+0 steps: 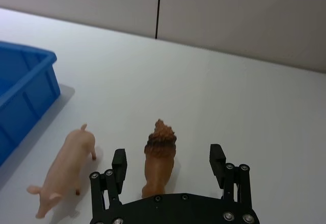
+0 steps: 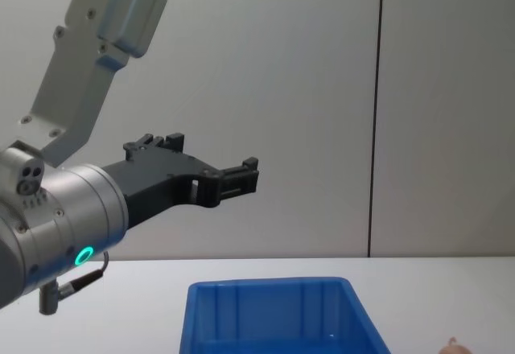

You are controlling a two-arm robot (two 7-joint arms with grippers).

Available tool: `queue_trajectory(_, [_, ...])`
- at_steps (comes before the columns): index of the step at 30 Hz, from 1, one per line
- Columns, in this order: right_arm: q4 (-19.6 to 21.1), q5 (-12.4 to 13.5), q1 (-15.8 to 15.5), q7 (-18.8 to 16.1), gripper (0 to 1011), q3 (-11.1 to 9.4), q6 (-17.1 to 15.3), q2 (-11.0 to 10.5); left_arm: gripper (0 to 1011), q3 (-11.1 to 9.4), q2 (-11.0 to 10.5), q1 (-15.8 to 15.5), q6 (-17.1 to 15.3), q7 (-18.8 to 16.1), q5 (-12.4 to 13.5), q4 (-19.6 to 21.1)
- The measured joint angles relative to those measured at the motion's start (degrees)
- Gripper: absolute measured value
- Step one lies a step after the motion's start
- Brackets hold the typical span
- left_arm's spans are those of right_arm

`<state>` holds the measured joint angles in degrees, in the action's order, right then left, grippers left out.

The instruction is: Pick up the two dolls from the table and place them into the box.

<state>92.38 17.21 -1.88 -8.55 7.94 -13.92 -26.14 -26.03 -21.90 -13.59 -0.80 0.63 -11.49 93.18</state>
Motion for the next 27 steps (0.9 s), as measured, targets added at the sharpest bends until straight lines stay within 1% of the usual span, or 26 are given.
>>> queue_trajectory(11, [-4.15, -1.39, 1.95, -2.98, 999, 1.19, -2.48, 1.13, 1001, 0.01, 0.0, 0.0, 0.0, 0.0, 0.0, 0.0])
queue_trajectory(14, [-4.87, -1.56, 2.35, -3.42, 961, 1.41, -2.83, 1.39, 1001, 0.0, 0.0, 0.0, 0.0, 0.0, 0.0, 0.0])
queue_trajectory(16, [-5.46, -1.71, 2.71, -3.78, 903, 1.57, -3.27, 1.62, 1001, 0.0, 0.01, 0.0, 0.0, 0.0, 0.0, 0.0])
queue_trajectory(18, [-5.89, -1.77, 3.0, -3.95, 868, 1.68, -3.61, 1.79, 1001, 0.0, 0.0, 0.0, 0.0, 0.0, 0.0, 0.0])
queue_trajectory(19, [-6.25, -1.82, 3.23, -4.07, 819, 1.76, -3.88, 1.94, 1001, 0.0, 0.0, 0.0, 0.0, 0.0, 0.0, 0.0])
queue_trajectory(21, [-6.66, -1.87, 3.5, -4.13, 782, 1.84, -4.12, 2.09, 1001, 0.0, 0.0, 0.0, 0.0, 0.0, 0.0, 0.0])
queue_trajectory(24, [-7.46, -1.9, 4.04, -4.14, 676, 1.94, -4.73, 2.4, 1001, 0.0, 0.0, 0.0, 0.0, 0.0, 0.0, 0.0])
queue_trajectory(25, [-7.46, -1.9, 4.04, -4.14, 676, 1.94, -4.73, 2.4, 1001, 0.0, 0.0, 0.0, 0.0, 0.0, 0.0, 0.0])
queue_trajectory(26, [-7.75, -1.9, 4.26, -4.1, 628, 1.95, -4.95, 2.5, 1001, 0.0, 0.0, 0.0, 0.0, 0.0, 0.0, 0.0])
queue_trajectory(27, [-7.88, -1.9, 4.32, -4.07, 607, 1.95, -5.05, 2.54, 1001, 0.0, 0.0, 0.0, 0.0, 0.0, 0.0, 0.0])
